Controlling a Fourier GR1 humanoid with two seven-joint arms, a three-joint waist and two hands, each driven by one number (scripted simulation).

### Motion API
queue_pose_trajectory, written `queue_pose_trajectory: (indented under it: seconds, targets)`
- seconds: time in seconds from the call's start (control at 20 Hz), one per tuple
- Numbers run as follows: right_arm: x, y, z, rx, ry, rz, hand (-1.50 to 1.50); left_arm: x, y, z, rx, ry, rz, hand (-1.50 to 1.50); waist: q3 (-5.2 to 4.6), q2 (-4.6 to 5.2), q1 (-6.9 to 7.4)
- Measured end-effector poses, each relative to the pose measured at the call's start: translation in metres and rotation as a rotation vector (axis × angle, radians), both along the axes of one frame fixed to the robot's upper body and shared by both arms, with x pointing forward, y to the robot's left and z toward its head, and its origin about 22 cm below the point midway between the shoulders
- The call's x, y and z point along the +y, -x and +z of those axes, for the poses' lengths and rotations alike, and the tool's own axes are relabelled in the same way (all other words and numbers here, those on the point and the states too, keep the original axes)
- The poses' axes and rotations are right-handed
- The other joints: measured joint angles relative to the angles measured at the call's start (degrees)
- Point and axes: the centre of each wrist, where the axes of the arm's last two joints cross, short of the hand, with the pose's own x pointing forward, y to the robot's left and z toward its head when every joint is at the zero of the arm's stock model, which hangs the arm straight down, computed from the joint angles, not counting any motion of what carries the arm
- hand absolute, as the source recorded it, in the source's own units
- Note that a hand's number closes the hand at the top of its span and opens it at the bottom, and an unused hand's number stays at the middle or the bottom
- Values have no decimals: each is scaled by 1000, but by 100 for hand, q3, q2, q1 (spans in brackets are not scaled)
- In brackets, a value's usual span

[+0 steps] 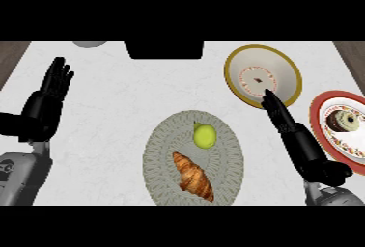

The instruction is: Pick the croissant from the placemat and place it in the bowl

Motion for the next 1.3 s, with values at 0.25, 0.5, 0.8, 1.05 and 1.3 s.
queue_pose_trajectory:
  seconds: [0.25, 0.5, 0.8, 1.05, 1.3]
  targets:
    - [25, 20, 9, -69, 93, 62, 150, -35, 11, -25, 113, 86, -100, 0, 34, -91, -7]
    - [21, 35, -4, -108, 242, -157, -150, -65, 25, -44, 247, 186, -199, 0, 29, -146, -160]
    - [72, 85, -18, -238, 323, -37, -150, -85, 38, -43, 300, 231, -272, 0, 42, -137, -36]
    - [77, 96, -8, -252, 614, -20, -150, -88, 40, -42, 318, 239, -280, 0, 20, -153, -56]
    - [95, 104, 17, -154, 836, -69, -150, -90, 42, -41, 323, 238, -282, 0, 13, -155, -39]
